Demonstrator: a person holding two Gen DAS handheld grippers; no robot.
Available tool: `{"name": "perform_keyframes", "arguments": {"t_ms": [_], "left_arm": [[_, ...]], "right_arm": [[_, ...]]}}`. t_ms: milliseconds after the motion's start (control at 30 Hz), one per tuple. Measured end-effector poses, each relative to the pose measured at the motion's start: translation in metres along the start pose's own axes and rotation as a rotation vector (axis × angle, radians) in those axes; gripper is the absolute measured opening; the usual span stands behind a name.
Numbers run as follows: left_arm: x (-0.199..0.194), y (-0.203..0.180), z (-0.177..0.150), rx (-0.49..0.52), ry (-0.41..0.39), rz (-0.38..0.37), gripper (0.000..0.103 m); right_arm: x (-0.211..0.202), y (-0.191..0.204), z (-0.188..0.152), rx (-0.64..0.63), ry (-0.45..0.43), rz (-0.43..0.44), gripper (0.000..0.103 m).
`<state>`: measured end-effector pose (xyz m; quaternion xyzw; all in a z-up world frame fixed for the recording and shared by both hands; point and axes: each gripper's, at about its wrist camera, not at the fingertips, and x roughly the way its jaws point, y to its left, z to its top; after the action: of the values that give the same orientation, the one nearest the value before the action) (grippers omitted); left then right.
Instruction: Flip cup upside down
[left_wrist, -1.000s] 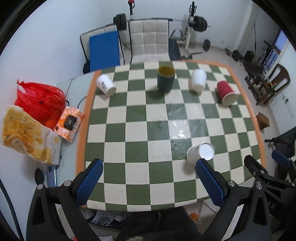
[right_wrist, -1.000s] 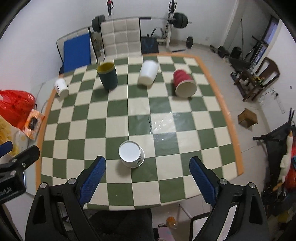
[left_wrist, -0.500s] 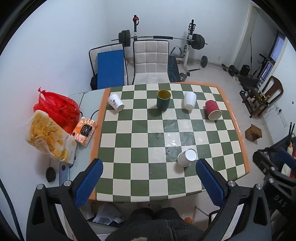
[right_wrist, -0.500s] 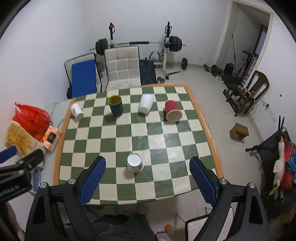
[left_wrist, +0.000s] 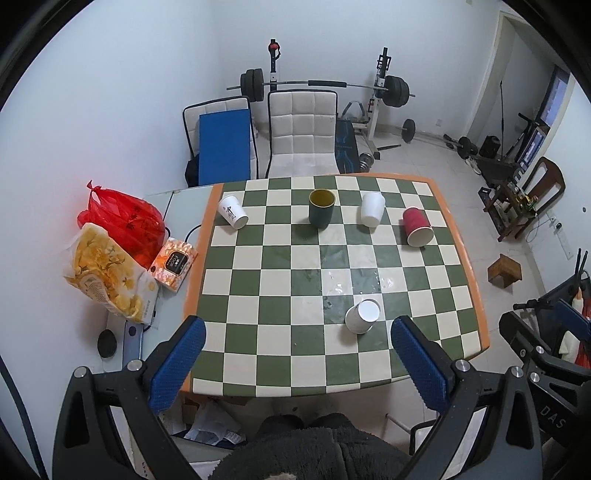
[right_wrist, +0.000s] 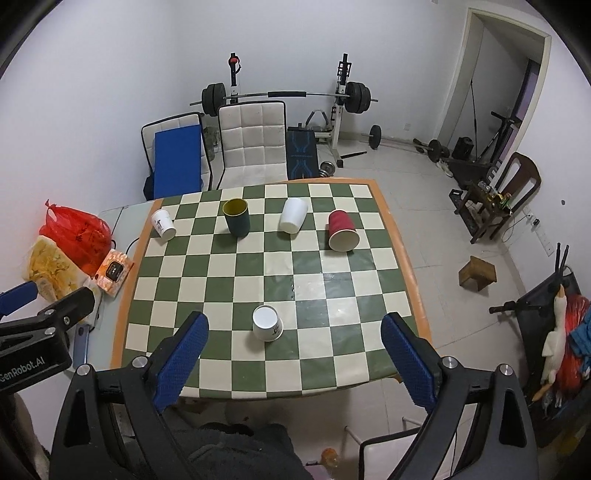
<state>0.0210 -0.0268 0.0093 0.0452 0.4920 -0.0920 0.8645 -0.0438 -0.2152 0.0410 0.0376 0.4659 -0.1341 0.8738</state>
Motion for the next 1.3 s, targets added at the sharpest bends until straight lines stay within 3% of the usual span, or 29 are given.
{"name": "perform_keyframes", "arguments": {"t_ms": [833,1300], "left_arm": [[0.005,-0.022,-0.007,-0.02,0.06,-0.003,0.103],[0.003,-0.023,-0.01,-0.028,0.051,0.006,0.103]], "right_arm": [[0.018,-0.015,0.004,0.0,0.033,0.028,0.097],[0.015,-0.016,0.005,-0.011,0.029,0.049,0.097]]}}
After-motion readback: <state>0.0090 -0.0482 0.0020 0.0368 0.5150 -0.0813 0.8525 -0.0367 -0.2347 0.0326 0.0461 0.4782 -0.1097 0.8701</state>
